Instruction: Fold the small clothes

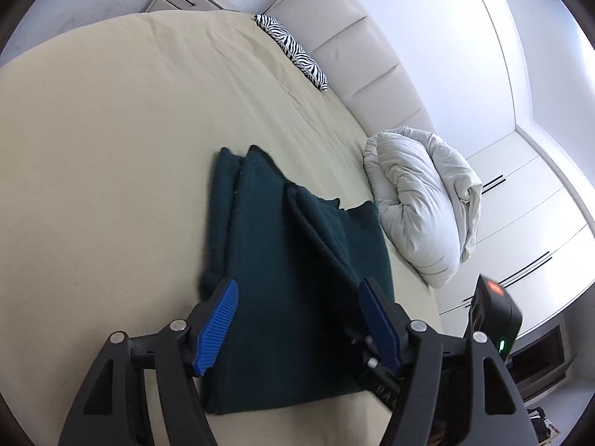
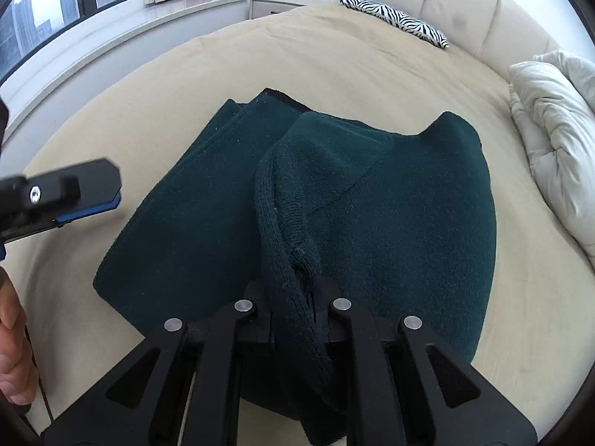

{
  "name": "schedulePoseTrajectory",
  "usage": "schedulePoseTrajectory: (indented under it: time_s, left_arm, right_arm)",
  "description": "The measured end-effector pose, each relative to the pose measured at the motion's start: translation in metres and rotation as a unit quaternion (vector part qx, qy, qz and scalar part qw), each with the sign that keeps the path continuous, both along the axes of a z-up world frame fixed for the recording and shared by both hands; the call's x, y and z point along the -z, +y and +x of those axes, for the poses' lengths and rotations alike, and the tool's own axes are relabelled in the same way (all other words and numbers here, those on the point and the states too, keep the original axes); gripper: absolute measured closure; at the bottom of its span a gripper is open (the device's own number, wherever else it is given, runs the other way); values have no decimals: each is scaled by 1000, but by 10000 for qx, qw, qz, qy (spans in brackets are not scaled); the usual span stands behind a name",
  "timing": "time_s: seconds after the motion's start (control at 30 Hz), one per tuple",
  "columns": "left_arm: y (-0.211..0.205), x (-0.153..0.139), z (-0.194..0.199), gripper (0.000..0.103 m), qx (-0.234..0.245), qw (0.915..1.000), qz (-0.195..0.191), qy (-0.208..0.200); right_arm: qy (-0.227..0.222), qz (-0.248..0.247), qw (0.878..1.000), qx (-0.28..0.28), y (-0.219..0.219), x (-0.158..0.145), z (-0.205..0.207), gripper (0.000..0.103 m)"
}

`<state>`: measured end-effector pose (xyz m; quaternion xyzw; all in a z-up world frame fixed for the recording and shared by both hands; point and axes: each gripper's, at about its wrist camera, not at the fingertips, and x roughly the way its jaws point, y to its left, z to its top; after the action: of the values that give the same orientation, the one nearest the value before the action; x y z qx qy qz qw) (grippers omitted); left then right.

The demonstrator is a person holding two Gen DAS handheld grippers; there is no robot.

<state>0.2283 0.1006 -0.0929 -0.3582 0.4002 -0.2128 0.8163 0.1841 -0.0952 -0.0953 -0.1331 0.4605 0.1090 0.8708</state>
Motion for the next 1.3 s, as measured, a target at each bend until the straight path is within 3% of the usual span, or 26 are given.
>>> schedulePoseTrajectory:
  time_s: [0.07,0.23,0.33,0.43,0.5,0.6,0.63,0.7,0.97,1.03,1.1,1.17,1.3]
  left_arm:
    - [-10,-7,13,28,131,9999,-2,-26]
    - [-34,2,59,28,473,9978,74,465]
    - [-54,9,76,30,731,9944,339,686]
    - [-76,18,87,41,999,9889,656,879]
    - [-81,23,91,59,1041,9879,664,940]
    - [-85,25,94,84,1093,9870,626,994]
    - [-85,26,94,87,1116,9869,616,988]
    - [-86,26,92,89,1106,9872,631,962]
    - [-72,2,85,92,1127,9897,527,710]
    - [-59,-4,83,92,1100,9903,530,664]
    - [-44,-7,85,92,1041,9907,558,677]
    - [-31,-6,88,92,975,9911,550,719]
    - [-11,-4,95,92,896,9913,538,795]
  right_arm:
    - [-71,-1,10000,-50,-5,-1,-5,93]
    - [-311,-111,9993,-165,-2,3,-24,92]
    - [-426,-205,9985,-289,-2,7,-31,91]
    - [-481,-126,9980,-385,-5,8,-37,87]
    - [-412,19,9981,-466,-7,7,-43,83]
    - [-359,121,9967,-715,-7,5,-62,64]
    - [-421,121,9962,-756,-10,3,-74,58]
    - [-518,160,9961,-701,-20,-2,-92,57]
    - [-693,1452,9869,109,-104,-39,-123,57]
    - [-618,2030,9772,-26,-117,-49,-125,56]
    - [-600,2509,9658,-273,-128,-58,-128,49]
    - [-796,2449,9660,-217,-133,-61,-132,45]
    - [-600,2330,9706,13,-138,-46,-122,45]
